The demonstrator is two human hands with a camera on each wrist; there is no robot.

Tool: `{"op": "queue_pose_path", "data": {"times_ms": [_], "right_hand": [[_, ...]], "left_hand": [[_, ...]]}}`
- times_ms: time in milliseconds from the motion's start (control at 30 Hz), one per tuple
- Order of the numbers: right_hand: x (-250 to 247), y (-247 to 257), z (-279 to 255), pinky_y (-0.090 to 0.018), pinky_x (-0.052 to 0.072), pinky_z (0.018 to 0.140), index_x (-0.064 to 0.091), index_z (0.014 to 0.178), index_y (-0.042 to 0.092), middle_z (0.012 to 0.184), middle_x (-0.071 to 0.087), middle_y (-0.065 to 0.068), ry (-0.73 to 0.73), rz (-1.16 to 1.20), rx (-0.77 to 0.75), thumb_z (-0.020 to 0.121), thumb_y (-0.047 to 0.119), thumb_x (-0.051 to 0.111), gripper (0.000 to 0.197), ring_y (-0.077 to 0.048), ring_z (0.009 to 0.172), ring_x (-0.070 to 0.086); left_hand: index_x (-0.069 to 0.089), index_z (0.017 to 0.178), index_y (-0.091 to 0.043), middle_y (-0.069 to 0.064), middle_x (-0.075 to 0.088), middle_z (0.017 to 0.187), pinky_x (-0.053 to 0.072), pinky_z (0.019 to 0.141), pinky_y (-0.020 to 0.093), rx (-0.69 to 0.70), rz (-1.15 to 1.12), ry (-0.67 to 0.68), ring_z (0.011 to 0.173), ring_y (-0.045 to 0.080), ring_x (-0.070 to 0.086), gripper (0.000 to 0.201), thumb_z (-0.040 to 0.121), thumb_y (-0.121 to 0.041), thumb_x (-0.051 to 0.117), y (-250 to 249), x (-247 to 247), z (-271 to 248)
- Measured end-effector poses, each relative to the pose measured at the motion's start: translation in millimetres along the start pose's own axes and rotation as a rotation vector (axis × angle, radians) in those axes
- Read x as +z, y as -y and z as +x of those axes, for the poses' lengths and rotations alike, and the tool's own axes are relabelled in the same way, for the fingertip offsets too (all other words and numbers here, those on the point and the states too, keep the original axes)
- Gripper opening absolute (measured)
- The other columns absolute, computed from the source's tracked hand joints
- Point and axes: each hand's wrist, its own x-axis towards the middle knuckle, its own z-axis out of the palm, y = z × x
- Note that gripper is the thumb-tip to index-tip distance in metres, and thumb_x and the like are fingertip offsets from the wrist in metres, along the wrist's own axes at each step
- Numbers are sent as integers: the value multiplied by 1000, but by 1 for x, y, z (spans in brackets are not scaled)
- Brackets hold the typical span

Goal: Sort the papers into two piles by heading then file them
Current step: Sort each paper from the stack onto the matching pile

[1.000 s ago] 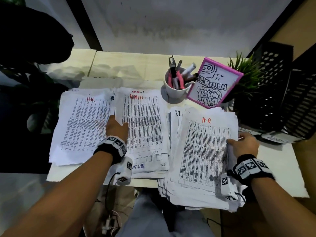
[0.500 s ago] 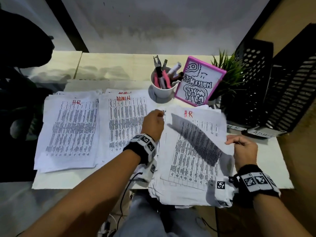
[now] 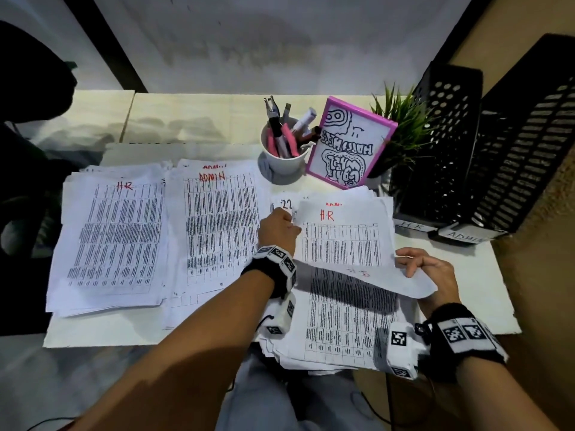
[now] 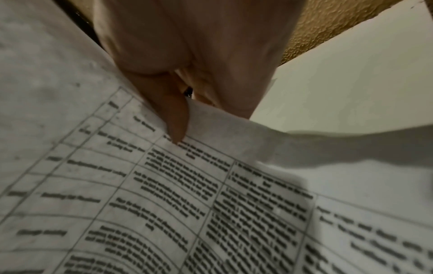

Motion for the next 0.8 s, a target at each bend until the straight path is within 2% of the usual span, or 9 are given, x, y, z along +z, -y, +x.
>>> {"op": "queue_pose_path", "data": {"times_ms": [67,267,333,467,500,600,700,733,800], "right_hand": [[1,0,0,-16,47,53,52,32,10,82,54,-9,-3,8,8,61,-30,32,53,-20,65,56],[16,14,-10,-10,39,43,57,55,0,46,56,4,12,36,-23,69,-34,35,43,-5,41,51],[20,15,-7,-11,42,46,57,53,-1,51,58,1,7,40,-57,69,-34,35,43,-3,43,53],[15,10,12,-25,47,76,62,52,9,106,59,-10,34,-35,-67,77,-19,43,42,-12,87,61],[14,9,15,-25,45,73,61,53,13,105,59,-8,25,-31,-57,79,-12,46,39,-11,86,59],[20,11,19,-25,38,57,55,62,19,70,53,-1,-20,-10,-29,80,-4,51,29,-10,61,48],[27,12,20,-19,45,48,51,83,13,61,58,0,-31,69,34,73,-20,44,35,-10,53,55],[27,13,20,-16,44,44,52,88,15,59,62,4,-40,77,64,74,-21,47,39,-7,50,57],[32,14,18,-13,45,45,56,98,15,64,68,6,-22,104,99,78,-17,55,38,-4,52,62]], "left_hand": [[66,86,-10,5,66,76,40,61,21,47,57,-14,74,25,62,8,78,-12,65,0,-3,-2],[74,100,-12,12,73,80,53,68,32,299,24,-62,70,26,66,19,91,-15,58,3,-19,-9],[71,106,-9,11,73,88,50,71,26,334,-121,-84,74,19,65,20,92,-10,56,0,-24,-15],[52,94,-13,-7,52,72,33,56,22,346,-283,115,59,2,41,11,100,-11,43,-11,-39,-39],[48,90,-15,-8,48,71,32,57,21,328,-333,171,60,3,38,13,100,-11,41,-13,-43,-46],[46,86,-12,-4,46,76,33,66,20,278,-503,325,69,8,39,15,100,-8,40,-14,-48,-64],[50,103,-16,8,61,106,43,95,42,191,-654,401,98,24,56,14,97,-28,44,-17,-47,-74],[50,103,-24,9,61,111,42,97,50,162,-697,400,102,28,57,19,93,-39,46,-20,-47,-76],[47,102,-38,3,61,116,44,97,49,143,-721,369,104,21,58,31,81,-61,51,-25,-49,-78]]}}
